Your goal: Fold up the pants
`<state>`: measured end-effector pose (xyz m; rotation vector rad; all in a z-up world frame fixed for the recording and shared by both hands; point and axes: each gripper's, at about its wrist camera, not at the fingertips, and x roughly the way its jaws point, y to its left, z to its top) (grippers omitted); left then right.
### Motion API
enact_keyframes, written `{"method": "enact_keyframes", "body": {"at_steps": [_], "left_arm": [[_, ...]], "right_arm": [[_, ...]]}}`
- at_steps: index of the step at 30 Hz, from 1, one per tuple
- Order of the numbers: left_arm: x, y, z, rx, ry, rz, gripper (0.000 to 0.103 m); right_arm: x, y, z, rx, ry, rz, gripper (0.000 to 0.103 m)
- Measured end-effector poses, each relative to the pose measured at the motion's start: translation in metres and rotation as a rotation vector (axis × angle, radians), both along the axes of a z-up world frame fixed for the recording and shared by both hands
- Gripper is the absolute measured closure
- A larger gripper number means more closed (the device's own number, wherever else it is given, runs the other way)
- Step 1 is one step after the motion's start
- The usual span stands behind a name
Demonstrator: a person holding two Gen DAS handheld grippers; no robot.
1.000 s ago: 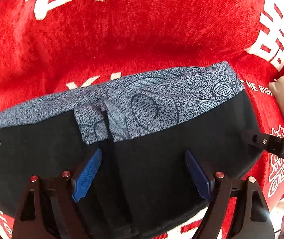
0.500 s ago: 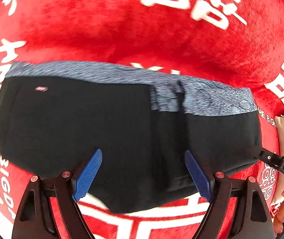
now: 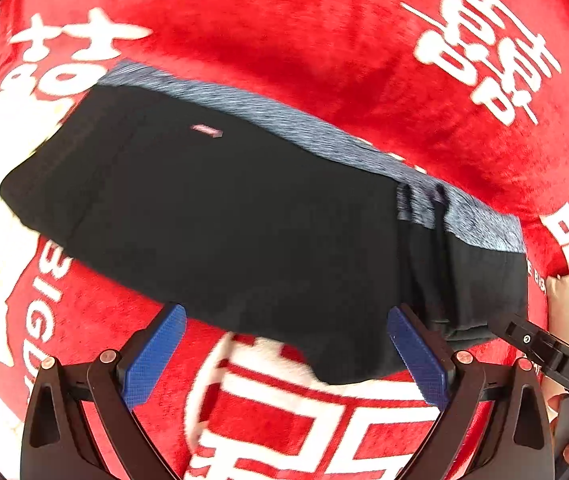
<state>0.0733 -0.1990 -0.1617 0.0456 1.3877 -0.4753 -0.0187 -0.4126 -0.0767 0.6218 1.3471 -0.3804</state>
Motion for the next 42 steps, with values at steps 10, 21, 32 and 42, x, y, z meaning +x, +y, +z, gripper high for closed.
{"method": "enact_keyframes", "body": {"at_steps": [10,21,32,42], "left_arm": [[0.023,0.053,-0.009,0.043,0.009,0.129,0.002],[0.039,0.078,-0.023,0.061,0.036,0.187,0.002],[0.051,0.1,-0.026,0.007,0.037,0.245,0.002],[0.066,0.143,-0.043,-0.182,0.074,0.383,0.002]], "right_arm": [[0.036,0.027,-0.015,-0.048,0.066,0.082,0.021],[0.043,0.042,-0.048,-0.074,0.171,0.153,0.012],[0.052,0.064,-0.059,-0.118,0.197,0.2,0.005],[0.056,0.081,-0.065,-0.142,0.204,0.235,0.005]]}}
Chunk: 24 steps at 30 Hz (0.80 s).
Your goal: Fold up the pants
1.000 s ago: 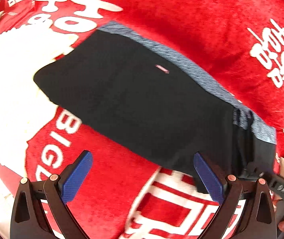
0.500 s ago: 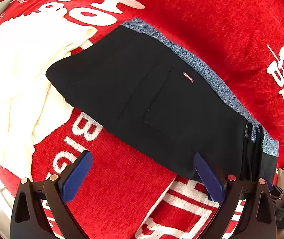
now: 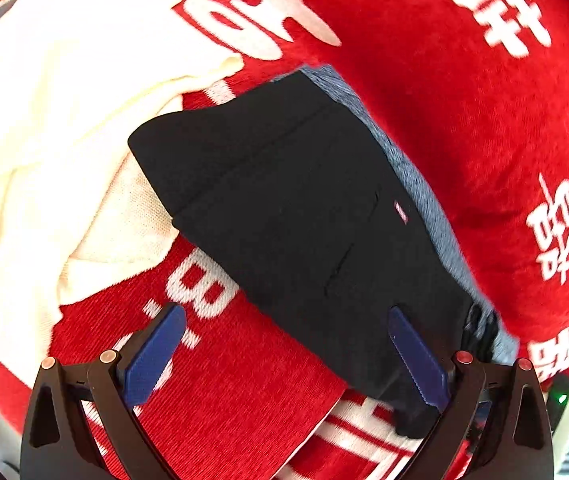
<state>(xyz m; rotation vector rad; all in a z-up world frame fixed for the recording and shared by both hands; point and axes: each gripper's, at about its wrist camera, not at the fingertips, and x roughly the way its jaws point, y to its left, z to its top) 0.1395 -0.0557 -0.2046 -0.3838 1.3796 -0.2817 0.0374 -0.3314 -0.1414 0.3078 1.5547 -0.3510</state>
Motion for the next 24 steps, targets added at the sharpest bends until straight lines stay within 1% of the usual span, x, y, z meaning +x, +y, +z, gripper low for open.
{"method": "enact_keyframes", "body": {"at_steps": [3,5,9,15,16,17,19,20,22,23,24], "left_arm": [[0.005,0.005,-0.003,-0.048,-0.015,0.021,0.002],[0.007,0.004,-0.005,-0.073,-0.024,0.01,0.002],[0.012,-0.002,-0.009,-0.153,-0.021,-0.003,0.002],[0.027,-0.012,-0.013,-0.207,-0.036,0.041,0.002],[0.029,-0.011,-0.011,-0.243,-0.036,0.053,0.002],[0.029,-0.01,-0.007,-0.296,-0.036,0.067,0.002],[0.03,-0.005,0.003,-0.377,-0.069,0.077,0.002],[0.031,-0.006,0.006,-0.397,-0.089,0.068,0.002],[0.034,-0.009,0.001,-0.357,-0.087,0.05,0.002],[0.036,-0.011,-0.006,-0.318,-0.064,0.05,0.002],[0.038,-0.013,-0.015,-0.296,-0.033,0.052,0.002]], "right_arm": [[-0.001,0.002,-0.001,-0.001,-0.001,0.0,0.005],[-0.004,-0.001,-0.002,-0.002,-0.002,0.001,0.005],[-0.005,0.002,0.0,-0.01,-0.002,0.001,0.005],[-0.003,0.002,-0.002,-0.012,0.0,-0.001,0.005],[-0.003,0.002,-0.001,-0.012,0.0,0.0,0.005],[-0.003,0.001,-0.001,-0.012,-0.001,-0.002,0.005],[-0.002,0.001,-0.002,-0.01,-0.003,-0.004,0.005],[-0.002,0.001,-0.002,-0.009,-0.005,-0.004,0.005],[-0.002,0.001,-0.002,-0.01,-0.012,-0.003,0.005],[-0.003,0.0,-0.001,-0.01,-0.014,-0.002,0.005],[-0.003,0.0,-0.001,-0.012,-0.016,-0.001,0.005]]}}
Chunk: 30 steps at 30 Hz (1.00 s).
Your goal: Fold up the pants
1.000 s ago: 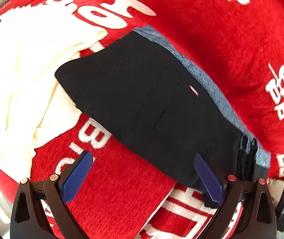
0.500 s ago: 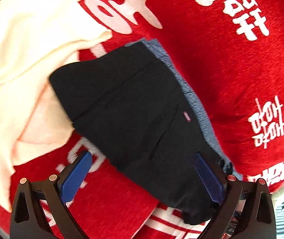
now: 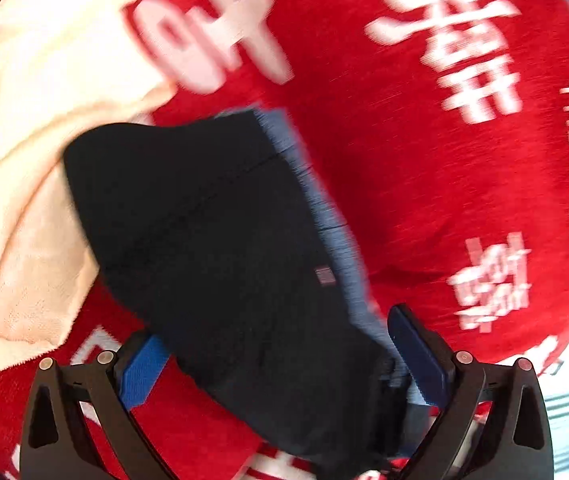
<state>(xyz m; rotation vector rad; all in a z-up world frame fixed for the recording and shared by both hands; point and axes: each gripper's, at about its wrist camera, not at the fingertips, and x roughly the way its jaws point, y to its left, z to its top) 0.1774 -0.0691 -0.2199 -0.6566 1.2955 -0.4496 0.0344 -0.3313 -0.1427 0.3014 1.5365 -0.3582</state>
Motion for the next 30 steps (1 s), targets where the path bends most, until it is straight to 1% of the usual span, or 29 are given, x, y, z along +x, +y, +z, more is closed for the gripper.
{"method": "enact_keyframes", "body": {"at_steps": [1,2,4,5,6,7,8,9,11,13,14,16,18,22,24,25,27,30], "left_arm": [[0.001,-0.002,-0.004,0.01,0.008,0.0,0.002],[0.0,-0.005,-0.002,0.027,-0.014,0.003,0.002],[0.001,-0.019,0.003,0.121,-0.02,-0.025,0.002],[0.001,-0.025,0.005,0.166,-0.026,-0.031,0.004],[0.001,-0.031,0.008,0.224,-0.033,-0.037,0.017],[-0.001,-0.034,0.009,0.277,-0.038,-0.042,0.027],[-0.002,-0.035,0.01,0.341,-0.039,-0.045,0.051],[-0.002,-0.034,0.011,0.383,-0.041,-0.048,0.065],[-0.003,-0.033,0.017,0.402,-0.054,-0.062,0.073],[-0.012,-0.033,0.028,0.477,-0.129,-0.123,0.075],[-0.02,-0.045,0.038,0.545,-0.2,-0.174,0.076],[-0.034,-0.062,0.051,0.627,-0.3,-0.24,0.077],[-0.049,-0.079,0.064,0.694,-0.394,-0.302,0.077],[-0.074,-0.104,0.079,0.767,-0.534,-0.4,0.077],[-0.085,-0.114,0.084,0.792,-0.59,-0.442,0.077],[-0.089,-0.117,0.086,0.798,-0.61,-0.458,0.077],[-0.097,-0.121,0.09,0.805,-0.643,-0.484,0.077],[-0.1,-0.129,0.093,0.81,-0.673,-0.507,0.077]], "right_arm": [[0.0,0.0,0.0,-0.002,-0.003,0.0,0.005],[-0.001,0.0,0.0,-0.002,-0.005,0.0,0.005],[-0.002,0.0,0.001,-0.005,-0.012,0.001,0.005],[-0.003,0.0,0.002,-0.006,-0.014,0.004,0.005],[-0.003,0.0,0.003,-0.008,-0.013,0.006,0.005],[-0.002,-0.001,0.005,-0.01,-0.013,0.006,0.005],[-0.002,-0.002,0.009,-0.012,-0.02,0.001,0.005],[-0.002,-0.004,0.015,-0.012,-0.033,-0.008,0.005],[-0.001,-0.007,0.029,-0.004,-0.06,-0.027,0.005],[0.001,-0.014,0.045,0.017,-0.098,-0.05,0.005],[0.002,-0.017,0.052,0.033,-0.115,-0.061,0.005],[0.01,-0.025,0.066,0.091,-0.142,-0.078,0.005],[0.022,-0.031,0.078,0.184,-0.169,-0.093,0.005],[0.058,-0.028,0.098,0.346,-0.202,-0.069,0.005],[0.084,-0.021,0.112,0.414,-0.209,-0.025,0.004],[0.104,-0.015,0.121,0.45,-0.213,0.012,0.003],[0.134,0.0,0.132,0.492,-0.195,0.072,0.0],[0.182,0.034,0.141,0.55,-0.133,0.179,0.0]]}}
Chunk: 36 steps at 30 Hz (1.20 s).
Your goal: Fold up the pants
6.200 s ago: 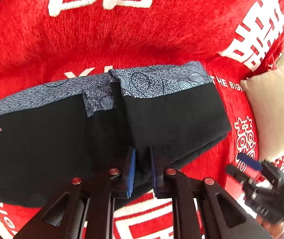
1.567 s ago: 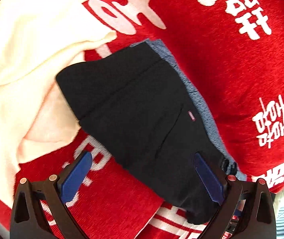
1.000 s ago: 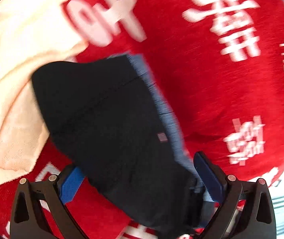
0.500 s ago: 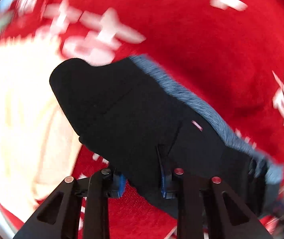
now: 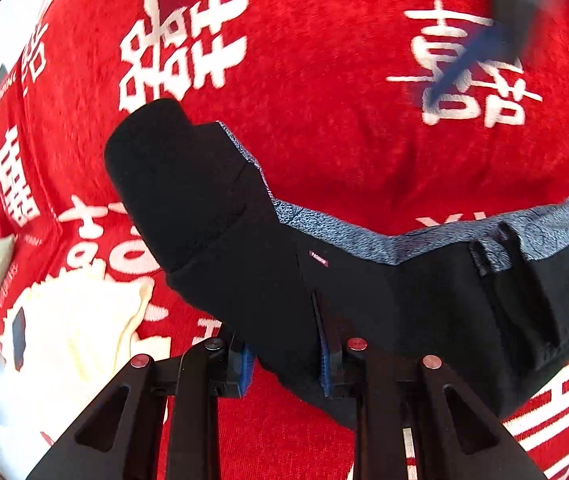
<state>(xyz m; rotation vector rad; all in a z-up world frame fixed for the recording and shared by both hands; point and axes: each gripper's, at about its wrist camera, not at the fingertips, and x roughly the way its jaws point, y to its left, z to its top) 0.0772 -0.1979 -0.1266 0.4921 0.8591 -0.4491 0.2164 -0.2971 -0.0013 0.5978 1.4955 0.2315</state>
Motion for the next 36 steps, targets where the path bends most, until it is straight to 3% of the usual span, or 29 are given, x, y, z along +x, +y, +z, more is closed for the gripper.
{"method": "enact_keyframes", "body": {"at_steps": [3,7,11,12,13,15,23,30,36], "left_arm": [[0.002,-0.006,0.004,0.003,-0.007,-0.008,0.077],[0.0,-0.012,0.008,0.005,-0.008,-0.011,0.077],[-0.002,-0.015,0.006,0.01,-0.017,-0.018,0.077],[-0.003,-0.016,0.007,0.011,-0.02,-0.019,0.077],[-0.003,-0.017,0.007,0.011,-0.019,-0.021,0.077],[-0.004,-0.019,0.009,0.007,-0.005,-0.02,0.077],[-0.03,-0.044,0.048,-0.016,-0.067,-0.12,0.077],[-0.081,-0.094,0.075,-0.018,-0.102,-0.287,0.077],[-0.131,-0.148,0.075,0.014,-0.11,-0.443,0.077]], "right_arm": [[0.037,0.036,-0.006,-0.022,0.068,0.116,0.0],[0.061,0.075,-0.029,-0.182,0.18,0.256,0.0],[0.066,0.083,-0.044,-0.248,0.245,0.293,0.001],[0.065,0.082,-0.047,-0.258,0.25,0.291,0.013],[0.063,0.08,-0.047,-0.262,0.24,0.29,0.058],[0.06,0.069,-0.041,-0.226,0.221,0.252,0.084],[0.019,0.01,0.0,-0.073,0.014,0.088,0.086],[-0.065,-0.076,0.035,0.061,-0.135,-0.126,0.086],[-0.142,-0.147,0.034,0.126,-0.206,-0.315,0.086]]}}
